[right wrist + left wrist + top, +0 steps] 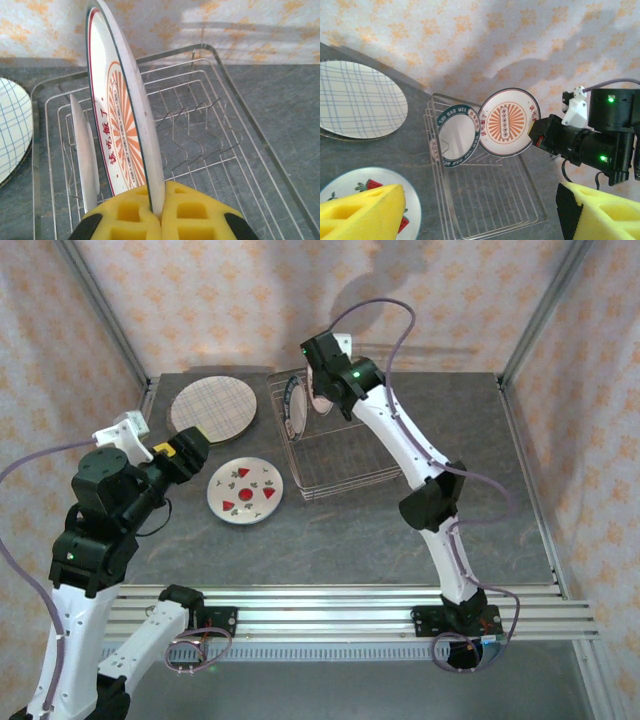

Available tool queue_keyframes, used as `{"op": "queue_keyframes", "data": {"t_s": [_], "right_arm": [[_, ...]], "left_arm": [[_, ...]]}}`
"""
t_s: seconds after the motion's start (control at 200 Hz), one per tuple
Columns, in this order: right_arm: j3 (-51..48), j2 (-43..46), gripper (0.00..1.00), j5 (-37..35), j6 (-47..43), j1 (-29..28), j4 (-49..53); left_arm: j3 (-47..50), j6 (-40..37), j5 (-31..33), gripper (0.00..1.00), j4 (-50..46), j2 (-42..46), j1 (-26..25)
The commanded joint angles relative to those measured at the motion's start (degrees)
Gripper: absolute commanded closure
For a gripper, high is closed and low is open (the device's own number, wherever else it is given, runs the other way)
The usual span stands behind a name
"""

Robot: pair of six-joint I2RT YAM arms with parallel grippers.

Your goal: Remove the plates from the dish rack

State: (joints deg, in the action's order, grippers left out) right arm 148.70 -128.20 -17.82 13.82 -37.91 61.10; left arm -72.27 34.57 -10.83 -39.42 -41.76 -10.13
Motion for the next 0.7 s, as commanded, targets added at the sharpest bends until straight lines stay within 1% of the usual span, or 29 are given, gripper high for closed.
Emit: {"op": "queue_keyframes", "data": {"t_s": [0.0, 0.125, 0.22, 0.36, 0.485, 0.561, 0.696], "right_arm": [[-0.05, 6.92, 1.00, -4.01, 1.47, -0.41, 0.92], [-0.43, 9.97, 1.00, -4.25, 2.35, -0.19, 2.98], [-0.91, 12.35, 1.00, -2.81, 4.08, 0.29, 4.78], [-2.51, 16.25, 1.00, -1.02, 6.15, 1.03, 6.45], [-4.45, 19.69, 1.00, 1.69, 8.40, 2.32, 7.84], [-6.06, 21.86, 1.00, 3.56, 9.77, 3.35, 8.33], [-9.46, 25.78, 1.00, 8.29, 12.18, 5.39, 8.16]], "left_arm": [[0.52, 2.75, -2.12, 0.20, 5.02, -0.59, -0.45], [1.78, 5.31, -5.08, 0.20, 7.80, -1.95, -0.43], [3.19, 7.97, -8.19, 0.20, 10.83, -3.38, -0.43], [6.02, 12.62, -10.67, 0.20, 15.96, -5.50, -1.04], [7.11, 15.53, -13.75, 0.21, 19.10, -9.40, -3.23], [7.89, 18.63, -16.44, 0.22, 21.23, -12.70, -4.49], [9.87, 23.96, -18.24, 0.25, 29.91, -18.06, -8.35]]}}
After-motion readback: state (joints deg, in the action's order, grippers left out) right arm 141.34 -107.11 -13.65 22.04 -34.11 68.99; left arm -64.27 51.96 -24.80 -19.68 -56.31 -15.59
